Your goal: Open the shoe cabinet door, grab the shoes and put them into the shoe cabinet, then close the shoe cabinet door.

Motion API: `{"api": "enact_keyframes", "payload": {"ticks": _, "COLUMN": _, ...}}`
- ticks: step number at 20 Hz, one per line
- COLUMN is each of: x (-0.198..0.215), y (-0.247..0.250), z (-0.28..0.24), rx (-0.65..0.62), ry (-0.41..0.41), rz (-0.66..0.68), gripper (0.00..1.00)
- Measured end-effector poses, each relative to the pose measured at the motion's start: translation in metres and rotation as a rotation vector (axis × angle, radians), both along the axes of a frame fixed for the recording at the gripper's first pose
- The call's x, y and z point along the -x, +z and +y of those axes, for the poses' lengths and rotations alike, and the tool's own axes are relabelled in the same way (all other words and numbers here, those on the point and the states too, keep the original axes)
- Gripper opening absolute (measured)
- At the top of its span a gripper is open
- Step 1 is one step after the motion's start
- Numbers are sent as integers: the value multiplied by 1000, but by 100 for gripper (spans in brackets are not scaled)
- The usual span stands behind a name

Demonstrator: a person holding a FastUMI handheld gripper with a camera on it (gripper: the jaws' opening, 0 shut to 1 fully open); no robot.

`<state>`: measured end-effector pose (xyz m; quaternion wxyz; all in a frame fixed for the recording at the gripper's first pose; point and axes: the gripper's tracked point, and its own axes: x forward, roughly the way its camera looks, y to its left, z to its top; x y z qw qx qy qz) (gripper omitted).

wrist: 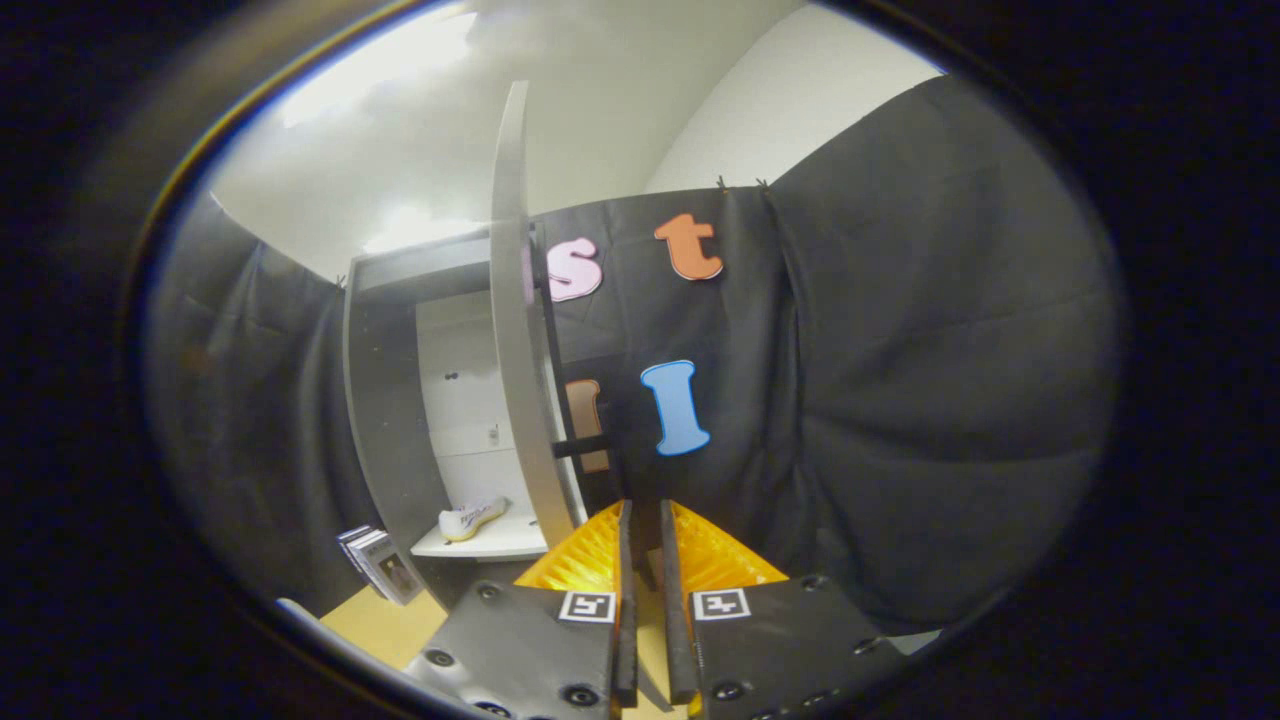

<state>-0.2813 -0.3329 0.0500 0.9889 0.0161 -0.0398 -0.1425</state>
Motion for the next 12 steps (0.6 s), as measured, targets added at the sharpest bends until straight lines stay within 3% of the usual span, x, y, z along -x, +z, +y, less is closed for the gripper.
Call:
{"api": "enact_keyframes", "payload": {"ticks": 5, "x": 18, "y": 13, "z": 23, "rx": 31, "ry": 24, "rz": -39, "gripper": 14}}
{"api": "enact_keyframes", "payload": {"ticks": 12, "x": 23, "y": -1, "z": 85, "rx": 100, "ry": 141, "rz": -72, "gripper": 14}}
